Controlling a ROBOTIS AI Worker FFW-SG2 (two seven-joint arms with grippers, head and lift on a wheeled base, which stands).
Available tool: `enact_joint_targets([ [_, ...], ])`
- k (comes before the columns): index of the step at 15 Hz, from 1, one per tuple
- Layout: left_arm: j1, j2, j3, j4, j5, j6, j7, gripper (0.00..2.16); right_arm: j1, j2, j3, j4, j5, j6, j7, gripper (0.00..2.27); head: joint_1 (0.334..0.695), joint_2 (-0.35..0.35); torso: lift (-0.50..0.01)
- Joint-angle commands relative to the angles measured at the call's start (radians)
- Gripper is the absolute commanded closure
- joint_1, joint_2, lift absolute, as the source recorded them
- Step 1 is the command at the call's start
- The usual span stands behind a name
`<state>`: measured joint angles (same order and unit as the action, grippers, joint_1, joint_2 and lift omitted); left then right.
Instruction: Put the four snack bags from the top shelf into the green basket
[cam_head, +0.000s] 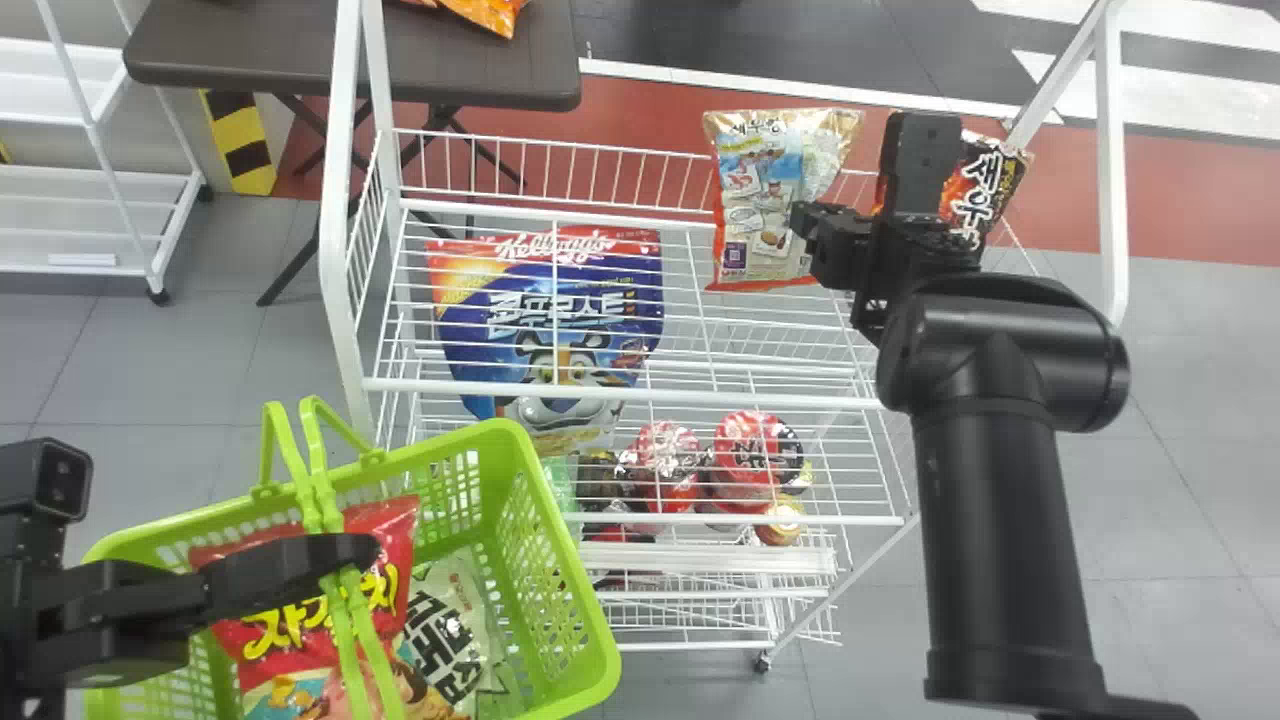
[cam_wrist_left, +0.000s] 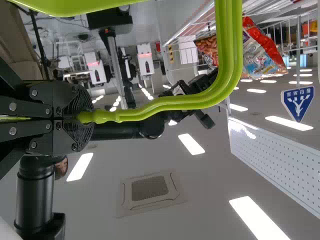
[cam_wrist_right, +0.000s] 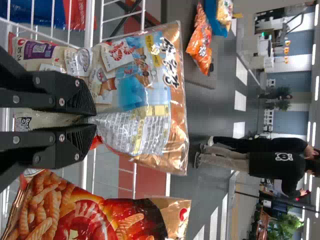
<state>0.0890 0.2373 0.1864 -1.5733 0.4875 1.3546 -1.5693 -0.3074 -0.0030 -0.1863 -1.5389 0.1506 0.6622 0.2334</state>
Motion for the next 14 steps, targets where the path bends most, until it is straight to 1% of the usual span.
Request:
enact_joint_targets([
  [1, 0.0, 0.004, 0.004, 0.002, 0.0, -0.008, -0.011, 2.15, 0.077, 0.0, 0.001, -0.207, -0.072, 0.132, 0.003, 2.26, 0.695, -0.19, 0.0],
  [4, -0.005, 0.005, 0.005, 0.007, 0.0, -0.012, -0.011, 2.15, 0.212, -0.002, -0.002, -0.543, -0.189, 0.396, 0.004, 2.26, 0.695, -0.179, 0.0],
  [7, -0.014, 0.005, 0.001, 0.016, -0.001, -0.015, -0.011, 2.15, 0.324, -0.003, 0.005, -0.811, -0.309, 0.702, 0.006, 2.26, 0.695, -0.157, 0.0],
  [9, -0.018, 0.002, -0.002, 0.018, -0.003, -0.015, -0.011, 2.15, 0.387, -0.003, 0.022, -0.923, -0.407, 0.874, 0.003, 2.26, 0.695, -0.134, 0.0],
  [10, -0.02, 0.0, -0.005, 0.018, -0.003, -0.015, -0.011, 2.15, 0.407, -0.002, 0.042, -0.957, -0.445, 0.91, 0.003, 2.26, 0.695, -0.099, 0.0],
  [12, -0.023, -0.003, -0.005, 0.018, -0.007, -0.015, -0.011, 2.15, 0.435, 0.001, 0.11, -0.988, -0.497, 0.91, -0.009, 2.26, 0.695, -0.059, 0.0],
  [14, -0.023, -0.003, -0.005, 0.018, -0.007, -0.015, -0.011, 2.15, 0.442, 0.004, 0.173, -0.984, -0.517, 0.91, -0.02, 2.26, 0.695, -0.006, 0.0],
])
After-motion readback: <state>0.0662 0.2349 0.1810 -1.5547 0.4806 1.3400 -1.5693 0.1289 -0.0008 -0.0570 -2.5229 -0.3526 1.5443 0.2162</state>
